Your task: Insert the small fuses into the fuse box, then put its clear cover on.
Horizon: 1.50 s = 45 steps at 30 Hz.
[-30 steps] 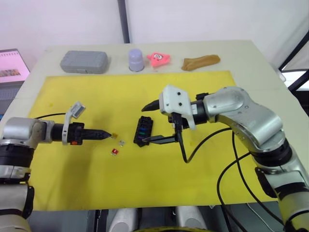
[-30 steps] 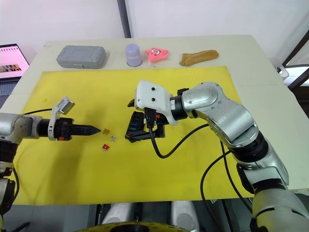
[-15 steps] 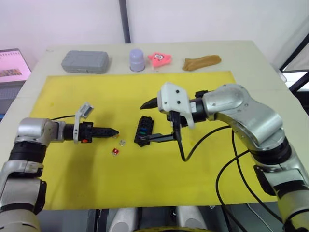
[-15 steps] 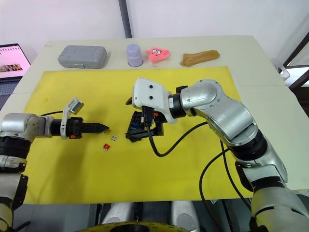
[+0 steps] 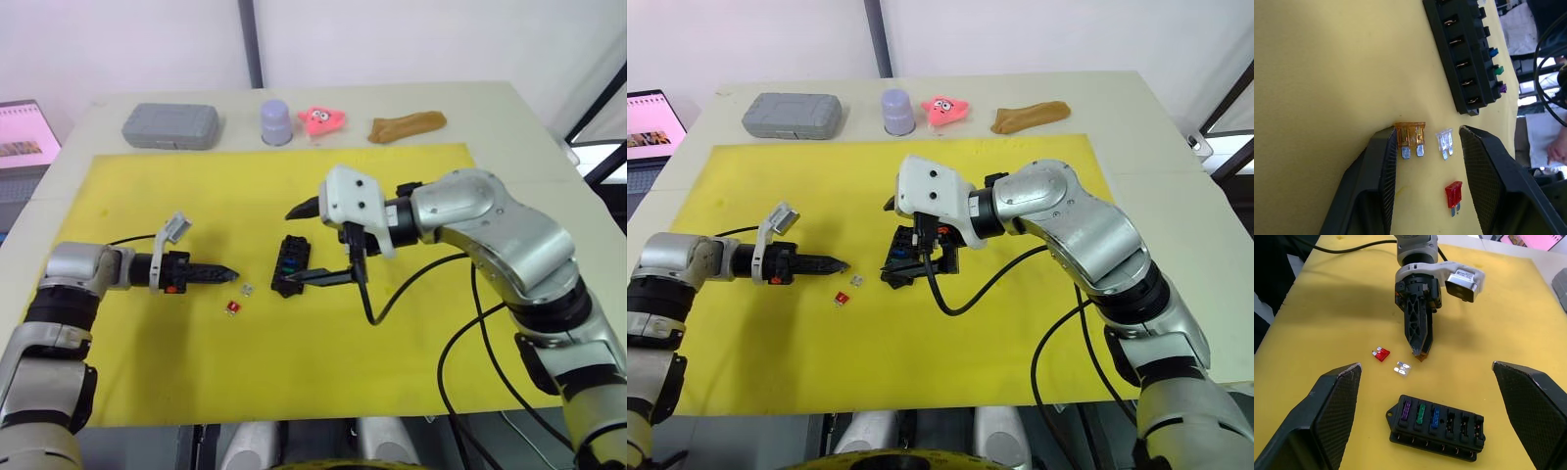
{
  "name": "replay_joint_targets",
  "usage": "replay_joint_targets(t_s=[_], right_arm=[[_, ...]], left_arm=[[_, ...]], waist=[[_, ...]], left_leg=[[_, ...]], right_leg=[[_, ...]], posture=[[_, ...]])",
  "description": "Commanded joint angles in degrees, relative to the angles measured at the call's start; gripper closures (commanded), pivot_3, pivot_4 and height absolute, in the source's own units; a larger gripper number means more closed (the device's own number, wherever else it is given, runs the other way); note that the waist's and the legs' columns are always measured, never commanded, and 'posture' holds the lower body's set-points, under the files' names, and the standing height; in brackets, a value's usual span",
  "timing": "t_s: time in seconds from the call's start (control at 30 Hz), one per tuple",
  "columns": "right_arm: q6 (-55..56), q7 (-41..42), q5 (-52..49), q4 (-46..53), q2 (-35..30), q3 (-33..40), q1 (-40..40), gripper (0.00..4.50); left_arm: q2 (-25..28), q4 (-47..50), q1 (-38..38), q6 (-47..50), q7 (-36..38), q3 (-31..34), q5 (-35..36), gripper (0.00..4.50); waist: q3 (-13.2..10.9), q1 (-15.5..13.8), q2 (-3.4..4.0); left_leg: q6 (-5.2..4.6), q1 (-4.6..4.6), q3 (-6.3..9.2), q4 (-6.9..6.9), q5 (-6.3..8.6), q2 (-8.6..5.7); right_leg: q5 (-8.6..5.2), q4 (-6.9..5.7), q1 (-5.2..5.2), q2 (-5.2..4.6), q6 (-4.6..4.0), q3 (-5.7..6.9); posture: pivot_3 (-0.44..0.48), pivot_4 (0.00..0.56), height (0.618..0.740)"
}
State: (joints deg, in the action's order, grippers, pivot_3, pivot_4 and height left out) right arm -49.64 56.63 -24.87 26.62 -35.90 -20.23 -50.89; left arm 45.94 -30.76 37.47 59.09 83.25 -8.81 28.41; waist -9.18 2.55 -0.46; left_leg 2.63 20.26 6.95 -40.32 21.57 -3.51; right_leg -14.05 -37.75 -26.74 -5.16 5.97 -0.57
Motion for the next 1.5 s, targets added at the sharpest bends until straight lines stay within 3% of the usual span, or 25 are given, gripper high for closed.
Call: replay_joint_targets(t_s=[0.03,0.1,0.17,0.63,0.9,1.17,1.27,1.37,1.5], right_arm=[[0.8,-0.2,0.3,0.8,0.1,0.9,-1.3,0.0],[0.9,-0.3,0.4,0.7,0.2,0.9,-1.4,0.0],[1.0,-0.2,0.5,0.7,0.2,0.9,-1.5,0.0],[0.6,-0.5,1.1,0.2,1.1,1.0,-1.4,0.0],[-7.7,-2.7,-4.7,-1.1,2.2,6.1,1.1,0.0],[-24.2,-8.8,-17.5,-6.9,8.6,19.2,0.1,0.0],[-26.2,-9.5,-21.0,-7.1,9.5,21.8,0.3,0.77],[-28.2,-11.6,-22.9,-7.4,10.5,22.6,-0.2,2.25],[-29.2,-13.9,-24.3,-7.4,11.8,22.8,-0.5,2.25]], left_arm=[[0.5,-1.7,-0.9,-1.1,-0.2,-1.4,-2.5,2.78],[0.4,-2.0,-0.8,-1.3,-0.1,-1.3,-2.8,3.42],[0.2,-2.3,-0.8,-1.6,-0.1,-1.2,-3.2,4.46],[1.2,-1.5,-0.6,-3.1,0.3,1.6,-2.0,4.46],[3.4,19.4,-1.8,1.2,-1.5,13.2,8.7,4.46],[2.0,31.9,3.7,0.2,-3.4,14.6,14.5,4.46],[0.5,34.4,5.3,0.9,-4.1,13.8,16.6,4.5],[0.1,34.6,5.8,0.5,-4.3,12.8,17.0,4.5],[-0.3,33.7,6.5,-0.4,-4.5,11.8,16.9,4.5]], waist=[[0.0,0.0,0.0],[0.0,0.1,0.0],[0.0,0.1,0.0],[0.0,0.1,0.0],[0.0,-0.1,0.0],[0.0,-0.1,0.0],[0.0,0.0,0.0],[0.0,0.2,0.0],[0.0,0.1,0.0]], left_leg=[[0.0,-0.01,-0.01,0.0,0.0,0.0],[0.0,-0.01,-0.01,0.0,0.0,0.0],[0.0,0.0,-0.03,0.0,0.0,-0.01],[0.0,-0.03,-0.04,0.0,0.0,0.01],[0.0,0.12,0.0,-0.02,0.0,0.06],[0.0,0.09,0.0,-0.03,0.0,0.03],[0.0,0.1,0.0,-0.03,0.0,0.02],[0.0,0.07,-0.01,-0.01,0.0,0.04],[0.0,0.05,-0.04,0.01,0.0,0.06]], right_leg=[[0.0,0.0,0.0,0.0,0.0,0.0],[0.0,-0.02,-0.01,0.01,0.0,0.0],[0.0,-0.02,-0.02,0.02,0.0,0.0],[0.0,-0.08,-0.03,0.02,0.0,-0.01],[0.0,-0.07,-0.13,-0.09,0.0,-0.01],[0.0,-0.07,-0.09,-0.21,0.0,-0.01],[0.0,-0.06,-0.09,-0.22,0.0,0.0],[0.0,-0.07,-0.09,-0.2,0.0,0.0],[0.0,-0.09,-0.1,-0.17,0.0,-0.01]], posture=[[0.0,0.15,0.74],[0.0,0.15,0.74],[0.0,0.15,0.74],[0.0,0.15,0.74],[0.0,0.15,0.74],[0.0,0.15,0.74],[0.0,0.15,0.74],[0.0,0.15,0.74],[0.0,0.15,0.74]])
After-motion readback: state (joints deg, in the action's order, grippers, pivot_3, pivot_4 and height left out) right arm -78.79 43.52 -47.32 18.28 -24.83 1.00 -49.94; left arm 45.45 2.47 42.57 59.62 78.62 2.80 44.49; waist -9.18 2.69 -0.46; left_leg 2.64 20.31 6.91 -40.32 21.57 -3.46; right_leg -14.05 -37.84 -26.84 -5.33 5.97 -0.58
